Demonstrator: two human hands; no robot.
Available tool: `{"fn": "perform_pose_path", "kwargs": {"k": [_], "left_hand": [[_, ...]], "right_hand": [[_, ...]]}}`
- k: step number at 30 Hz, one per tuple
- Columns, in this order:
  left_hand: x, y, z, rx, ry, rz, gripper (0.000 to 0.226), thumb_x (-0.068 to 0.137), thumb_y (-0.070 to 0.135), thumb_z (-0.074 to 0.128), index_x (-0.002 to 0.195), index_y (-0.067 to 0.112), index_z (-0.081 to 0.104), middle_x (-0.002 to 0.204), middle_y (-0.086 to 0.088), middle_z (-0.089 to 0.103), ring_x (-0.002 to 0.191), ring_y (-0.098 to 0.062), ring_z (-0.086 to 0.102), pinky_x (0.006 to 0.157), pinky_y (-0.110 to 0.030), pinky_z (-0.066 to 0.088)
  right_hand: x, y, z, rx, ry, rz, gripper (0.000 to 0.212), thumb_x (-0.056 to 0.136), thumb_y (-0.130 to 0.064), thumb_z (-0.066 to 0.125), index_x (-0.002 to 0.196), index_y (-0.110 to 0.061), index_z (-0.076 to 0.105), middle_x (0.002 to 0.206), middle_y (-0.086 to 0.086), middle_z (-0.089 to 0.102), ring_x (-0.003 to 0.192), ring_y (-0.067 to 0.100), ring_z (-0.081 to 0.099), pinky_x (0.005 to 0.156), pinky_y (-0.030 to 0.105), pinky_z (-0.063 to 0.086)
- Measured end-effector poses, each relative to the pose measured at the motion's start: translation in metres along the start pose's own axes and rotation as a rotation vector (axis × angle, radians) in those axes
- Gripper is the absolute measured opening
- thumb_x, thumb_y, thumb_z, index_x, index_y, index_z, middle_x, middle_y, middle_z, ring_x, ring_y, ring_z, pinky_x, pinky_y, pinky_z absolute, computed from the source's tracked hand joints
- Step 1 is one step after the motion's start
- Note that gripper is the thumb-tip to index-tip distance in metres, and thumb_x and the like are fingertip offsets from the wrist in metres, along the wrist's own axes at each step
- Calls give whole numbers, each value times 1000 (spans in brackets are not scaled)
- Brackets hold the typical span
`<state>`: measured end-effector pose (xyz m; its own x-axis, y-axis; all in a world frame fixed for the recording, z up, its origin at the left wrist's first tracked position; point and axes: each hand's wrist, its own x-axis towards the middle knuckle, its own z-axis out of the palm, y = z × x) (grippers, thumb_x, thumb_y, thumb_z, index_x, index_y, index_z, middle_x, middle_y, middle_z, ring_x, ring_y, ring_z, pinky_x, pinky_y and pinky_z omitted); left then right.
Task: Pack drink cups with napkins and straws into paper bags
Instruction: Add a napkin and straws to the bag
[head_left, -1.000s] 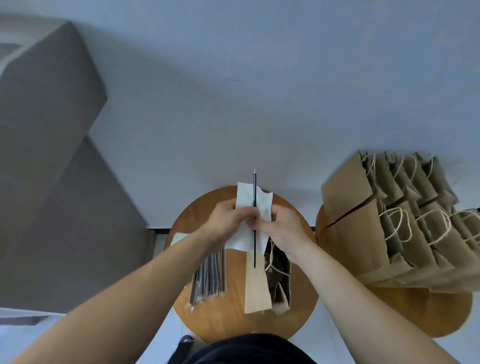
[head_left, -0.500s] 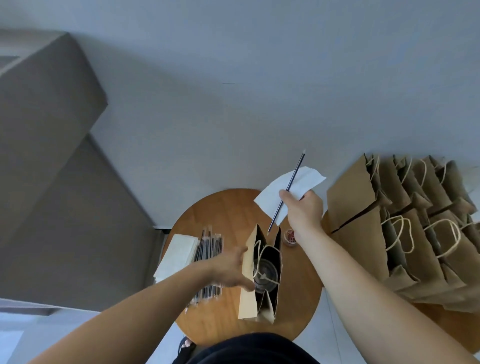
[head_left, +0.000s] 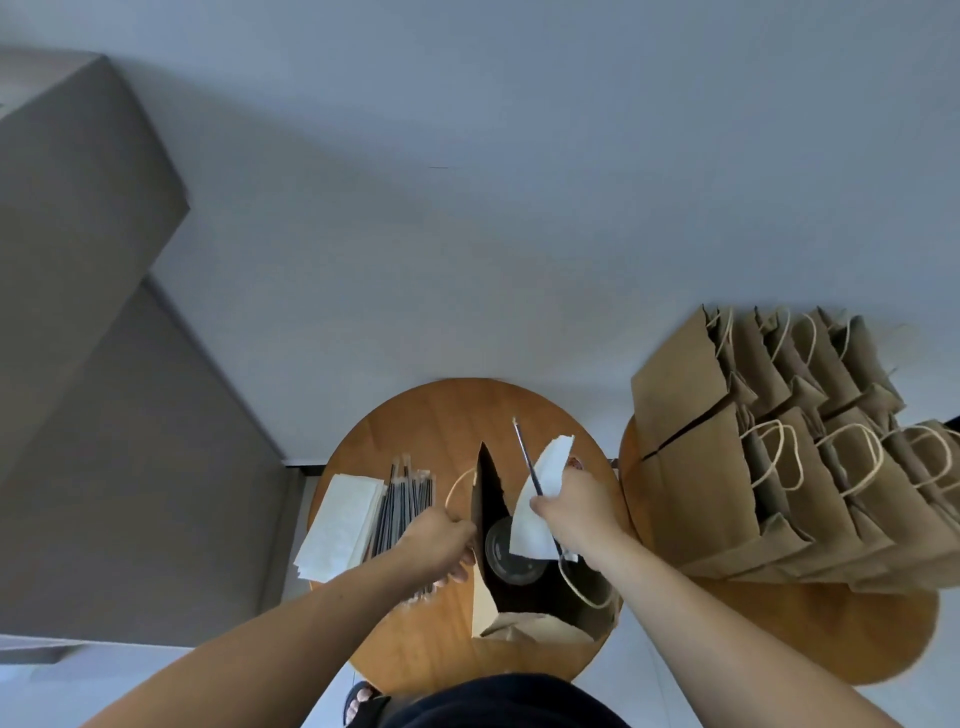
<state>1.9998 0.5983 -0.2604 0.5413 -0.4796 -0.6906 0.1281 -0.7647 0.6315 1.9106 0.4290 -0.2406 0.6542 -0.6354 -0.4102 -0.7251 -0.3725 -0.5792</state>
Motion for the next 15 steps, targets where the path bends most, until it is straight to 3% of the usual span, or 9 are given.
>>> {"fn": "perform_pose_path", "kwargs": {"k": [3, 6, 10, 15], "left_hand": [[0, 5, 2, -23, -27, 9, 29, 99, 24, 46, 99, 5, 68, 82, -5, 75, 71, -23, 74, 71, -41, 62], [1, 8, 2, -44, -36, 1, 28, 100, 23, 46, 101, 6, 68, 84, -5, 75, 70, -21, 74, 72, -40, 63], [4, 4, -1, -128, -13, -54, 28, 100, 22, 45, 100, 7, 68, 86, -8, 75, 71, -26, 74, 72, -44, 63], [1, 8, 5, -179, -30, -79, 24, 99, 18, 44, 103, 9, 66, 89, -11, 74, 70, -24, 74, 57, -30, 54]], "right_hand": [[-5, 7, 9, -252, -100, -87, 15, 96, -34, 59, 106, -24, 54, 96, -9, 57, 80, 9, 55, 60, 13, 37], [-6, 17, 27, -358, -184, -130, 5, 97, -27, 56, 102, -25, 56, 97, -6, 62, 85, 11, 60, 64, 14, 40], [1, 31, 50, -436, -339, -75, 21, 97, -18, 54, 117, -15, 58, 108, 1, 63, 88, 16, 59, 64, 19, 42], [19, 43, 57, -492, -391, -24, 20, 98, -14, 54, 118, -14, 58, 102, 2, 61, 79, 15, 55, 63, 21, 42]]}}
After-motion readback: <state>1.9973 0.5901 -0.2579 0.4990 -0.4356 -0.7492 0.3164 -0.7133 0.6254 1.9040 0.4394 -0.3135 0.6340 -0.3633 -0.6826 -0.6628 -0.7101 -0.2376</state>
